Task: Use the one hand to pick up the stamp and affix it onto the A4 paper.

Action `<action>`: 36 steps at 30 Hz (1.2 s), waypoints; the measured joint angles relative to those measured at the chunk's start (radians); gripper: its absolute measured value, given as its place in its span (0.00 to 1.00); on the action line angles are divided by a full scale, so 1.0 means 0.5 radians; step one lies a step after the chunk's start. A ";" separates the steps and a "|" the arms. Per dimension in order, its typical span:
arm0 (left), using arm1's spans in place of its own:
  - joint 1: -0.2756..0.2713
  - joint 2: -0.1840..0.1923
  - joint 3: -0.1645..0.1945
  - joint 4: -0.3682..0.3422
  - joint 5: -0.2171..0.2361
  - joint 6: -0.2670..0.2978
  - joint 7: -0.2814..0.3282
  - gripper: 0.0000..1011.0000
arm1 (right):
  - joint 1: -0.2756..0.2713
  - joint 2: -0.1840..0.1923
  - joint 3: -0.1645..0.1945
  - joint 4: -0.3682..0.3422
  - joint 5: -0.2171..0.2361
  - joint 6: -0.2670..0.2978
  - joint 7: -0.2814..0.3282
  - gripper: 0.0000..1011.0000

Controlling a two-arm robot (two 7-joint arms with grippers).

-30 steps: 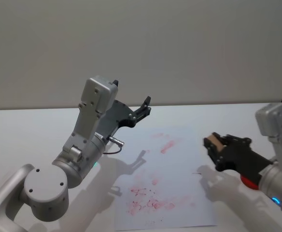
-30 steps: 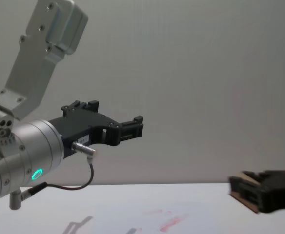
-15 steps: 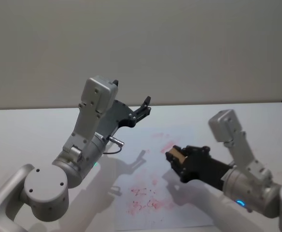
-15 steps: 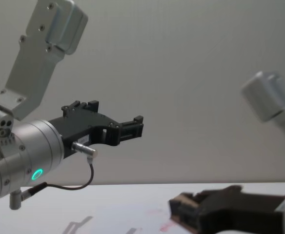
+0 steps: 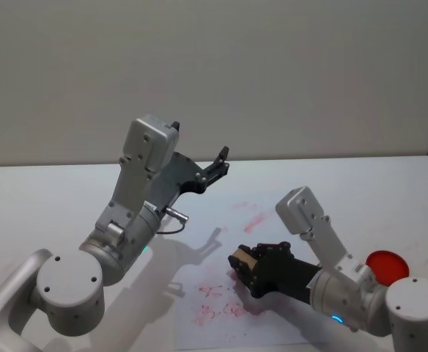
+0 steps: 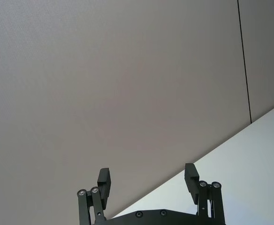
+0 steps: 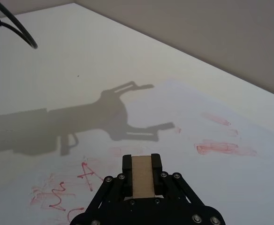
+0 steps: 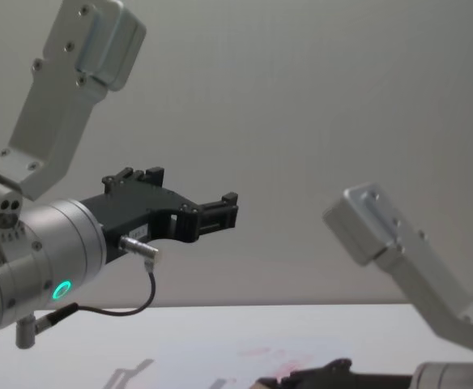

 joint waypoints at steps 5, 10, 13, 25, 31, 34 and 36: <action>0.000 0.000 0.000 0.000 0.000 0.000 0.000 0.99 | 0.008 -0.010 -0.015 0.046 -0.028 0.005 0.001 0.22; 0.000 0.000 0.000 0.000 0.000 0.000 0.000 0.99 | 0.014 -0.018 -0.023 0.072 -0.042 0.002 -0.003 0.22; 0.000 0.000 0.000 0.000 0.000 0.000 0.000 0.99 | 0.016 -0.020 -0.026 0.080 -0.043 -0.002 -0.008 0.22; 0.000 0.000 0.000 0.000 0.000 0.000 0.000 0.99 | 0.032 -0.024 -0.010 0.032 0.048 -0.049 -0.076 0.22; 0.000 0.000 0.000 0.000 0.000 0.000 0.000 0.99 | 0.034 -0.004 0.038 -0.103 0.168 -0.057 -0.148 0.22; 0.000 0.000 0.000 0.000 0.000 0.000 0.000 0.99 | 0.022 0.028 0.075 -0.182 0.233 -0.047 -0.194 0.22; 0.000 0.000 0.000 0.000 0.000 0.000 0.000 0.99 | 0.006 0.057 0.104 -0.235 0.278 -0.035 -0.229 0.22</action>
